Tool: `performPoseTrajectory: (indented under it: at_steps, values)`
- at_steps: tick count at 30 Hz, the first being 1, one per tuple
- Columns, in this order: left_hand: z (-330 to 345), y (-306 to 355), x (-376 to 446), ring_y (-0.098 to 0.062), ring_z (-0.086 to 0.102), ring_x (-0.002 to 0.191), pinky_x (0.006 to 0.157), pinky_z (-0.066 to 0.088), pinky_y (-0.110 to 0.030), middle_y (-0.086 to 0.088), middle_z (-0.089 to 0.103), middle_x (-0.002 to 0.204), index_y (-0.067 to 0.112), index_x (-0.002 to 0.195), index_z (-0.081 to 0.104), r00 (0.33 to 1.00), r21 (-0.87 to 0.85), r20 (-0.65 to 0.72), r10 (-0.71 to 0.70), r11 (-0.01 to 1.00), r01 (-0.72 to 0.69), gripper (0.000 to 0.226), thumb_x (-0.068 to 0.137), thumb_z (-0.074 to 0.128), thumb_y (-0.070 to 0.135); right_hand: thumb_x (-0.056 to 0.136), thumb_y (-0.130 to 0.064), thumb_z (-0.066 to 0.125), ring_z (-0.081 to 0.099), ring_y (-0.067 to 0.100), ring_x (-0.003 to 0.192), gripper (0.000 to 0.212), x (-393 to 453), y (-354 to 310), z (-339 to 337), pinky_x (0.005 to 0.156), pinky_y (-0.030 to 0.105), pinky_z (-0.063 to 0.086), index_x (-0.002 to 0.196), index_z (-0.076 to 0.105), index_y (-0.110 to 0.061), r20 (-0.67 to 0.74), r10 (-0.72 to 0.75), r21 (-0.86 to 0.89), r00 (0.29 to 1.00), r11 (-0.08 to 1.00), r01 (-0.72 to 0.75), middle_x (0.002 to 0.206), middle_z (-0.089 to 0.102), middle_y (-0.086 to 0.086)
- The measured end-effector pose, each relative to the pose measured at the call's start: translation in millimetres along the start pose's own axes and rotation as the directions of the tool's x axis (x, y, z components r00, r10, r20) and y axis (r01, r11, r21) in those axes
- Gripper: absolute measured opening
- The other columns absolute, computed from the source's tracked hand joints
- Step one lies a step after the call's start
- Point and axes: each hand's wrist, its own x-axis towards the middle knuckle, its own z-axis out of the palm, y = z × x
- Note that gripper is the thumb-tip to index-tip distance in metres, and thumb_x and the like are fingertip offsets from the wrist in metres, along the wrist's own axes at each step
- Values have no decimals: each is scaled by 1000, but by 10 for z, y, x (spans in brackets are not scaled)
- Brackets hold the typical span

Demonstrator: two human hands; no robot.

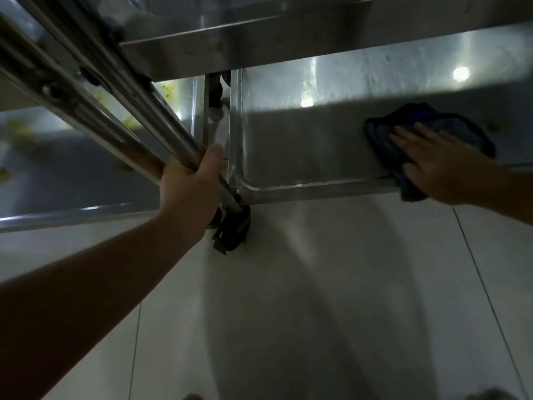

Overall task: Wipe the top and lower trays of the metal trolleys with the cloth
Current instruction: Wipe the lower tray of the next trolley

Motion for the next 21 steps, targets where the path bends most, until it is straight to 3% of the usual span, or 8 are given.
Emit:
performPoseTrajectory:
  at_steps: [4,6,11,13,16,18,19,21]
  values:
    - [-8,-12,8,-2,51,43,41,43,-21,11,62,56,20,85,68,999,2,3,-33,999,33,22,95,67,40,102,-45,20,23,36,155,67,-138,244,-75,118,60,27,164,20,-18,2,41,-12,999,999,-41,171,22,6]
    - [-1,-3,9,-4,53,45,43,45,-23,11,57,54,20,86,69,999,15,-6,-42,999,42,23,94,67,41,103,-43,20,25,39,154,67,-135,231,-61,116,62,30,164,24,-14,12,9,-34,1000,999,-8,170,24,9]
    - [3,24,-25,-2,57,49,45,49,-19,-2,64,73,12,100,72,998,28,0,-66,997,66,29,97,70,41,105,-40,23,26,42,152,65,-130,283,-30,114,64,31,163,23,-11,23,0,-89,1000,996,2,169,26,13]
    - [-45,33,-11,-1,59,51,47,50,-20,5,65,71,15,104,72,995,43,36,-89,995,87,24,95,73,37,105,-38,29,27,39,152,64,-136,268,-39,115,61,31,163,23,-13,-15,6,-77,1000,997,-7,169,26,10]
    - [-115,-58,-55,-4,68,75,55,55,-21,4,72,94,25,111,70,975,133,133,-178,978,160,17,95,75,30,104,-38,28,32,42,149,64,-141,233,-63,113,63,34,162,28,-11,12,0,-54,1000,999,0,167,31,12]
    - [-110,-217,-191,-16,66,87,62,56,-25,-7,69,108,18,120,67,903,319,237,-359,906,277,26,97,74,27,101,-45,20,30,41,152,69,-137,210,-79,117,61,31,163,26,-14,16,34,-10,999,999,-34,168,29,10]
    - [-90,-317,-274,-20,64,94,73,58,-32,-10,66,115,14,126,65,833,446,289,-472,836,319,33,97,74,27,99,-48,15,27,39,153,73,-138,199,-92,119,60,28,163,25,-15,16,52,14,999,999,-52,169,26,8]
    - [6,-457,-450,-28,62,118,100,54,-42,-10,61,135,14,140,60,648,728,390,-654,650,218,47,98,72,32,95,-51,9,23,36,155,78,-134,183,-107,122,57,24,164,22,-16,8,65,34,998,997,-65,171,22,6]
